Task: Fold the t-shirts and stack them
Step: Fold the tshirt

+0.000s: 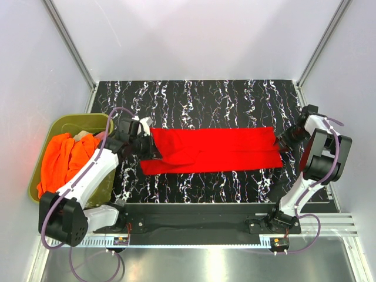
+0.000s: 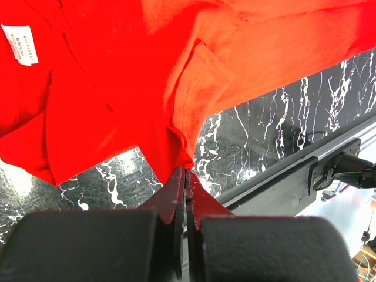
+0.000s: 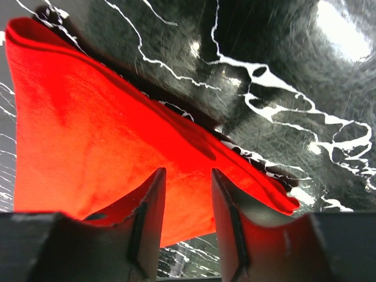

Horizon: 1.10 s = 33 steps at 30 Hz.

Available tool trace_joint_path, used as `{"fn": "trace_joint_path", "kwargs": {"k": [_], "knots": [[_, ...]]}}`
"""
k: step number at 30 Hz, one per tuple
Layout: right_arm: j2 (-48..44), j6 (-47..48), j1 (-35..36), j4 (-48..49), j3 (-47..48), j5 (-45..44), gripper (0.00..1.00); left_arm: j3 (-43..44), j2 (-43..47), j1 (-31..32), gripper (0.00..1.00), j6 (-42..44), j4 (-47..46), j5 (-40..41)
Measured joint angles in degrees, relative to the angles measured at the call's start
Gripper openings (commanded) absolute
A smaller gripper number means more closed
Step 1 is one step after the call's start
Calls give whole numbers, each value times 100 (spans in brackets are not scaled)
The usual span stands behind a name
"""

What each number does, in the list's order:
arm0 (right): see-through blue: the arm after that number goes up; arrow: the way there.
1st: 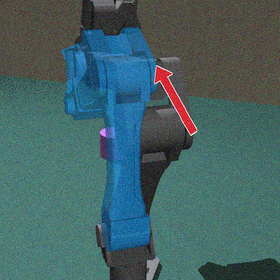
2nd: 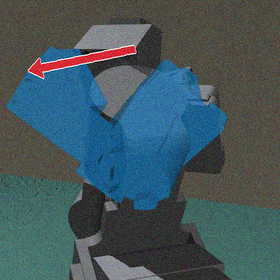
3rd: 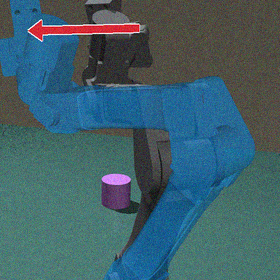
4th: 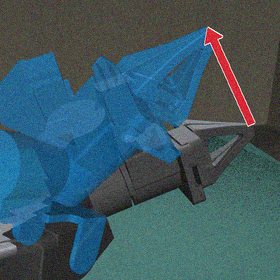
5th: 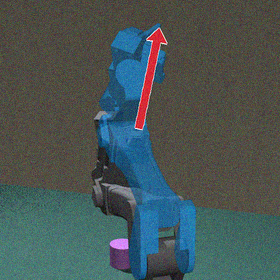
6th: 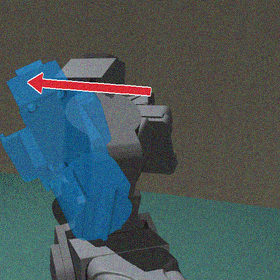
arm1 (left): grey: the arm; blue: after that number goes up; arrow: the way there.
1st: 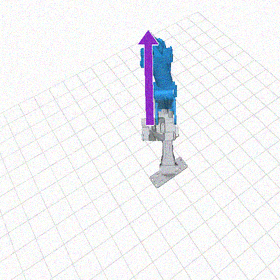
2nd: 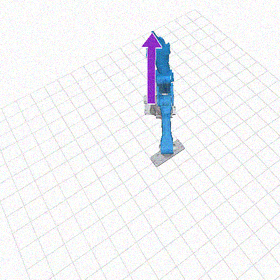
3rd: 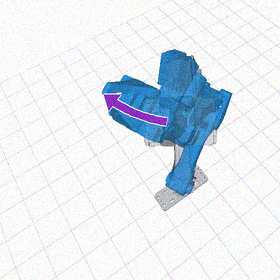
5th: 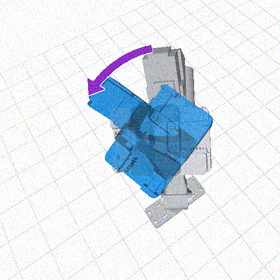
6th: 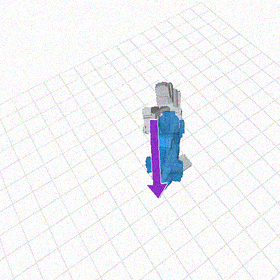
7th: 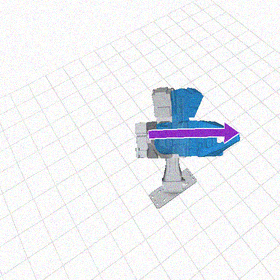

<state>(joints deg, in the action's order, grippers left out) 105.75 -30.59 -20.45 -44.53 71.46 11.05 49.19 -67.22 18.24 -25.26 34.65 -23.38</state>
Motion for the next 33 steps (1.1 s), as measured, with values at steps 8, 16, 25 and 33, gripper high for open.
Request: {"fn": "trace_joint_path", "kwargs": {"k": [8,16,25,33], "knots": [[9,13,-13,286,-4,22,38,72,-96,-15,0,24,15,2],[7,-122,-13,317,-63,72,40,195,-197,-50,0,46,20,-2],[7,-251,-20,308,-219,118,42,225,-334,-55,0,94,22,-9],[7,-293,-20,328,-240,105,42,358,-413,-70,0,138,37,-37]]}}
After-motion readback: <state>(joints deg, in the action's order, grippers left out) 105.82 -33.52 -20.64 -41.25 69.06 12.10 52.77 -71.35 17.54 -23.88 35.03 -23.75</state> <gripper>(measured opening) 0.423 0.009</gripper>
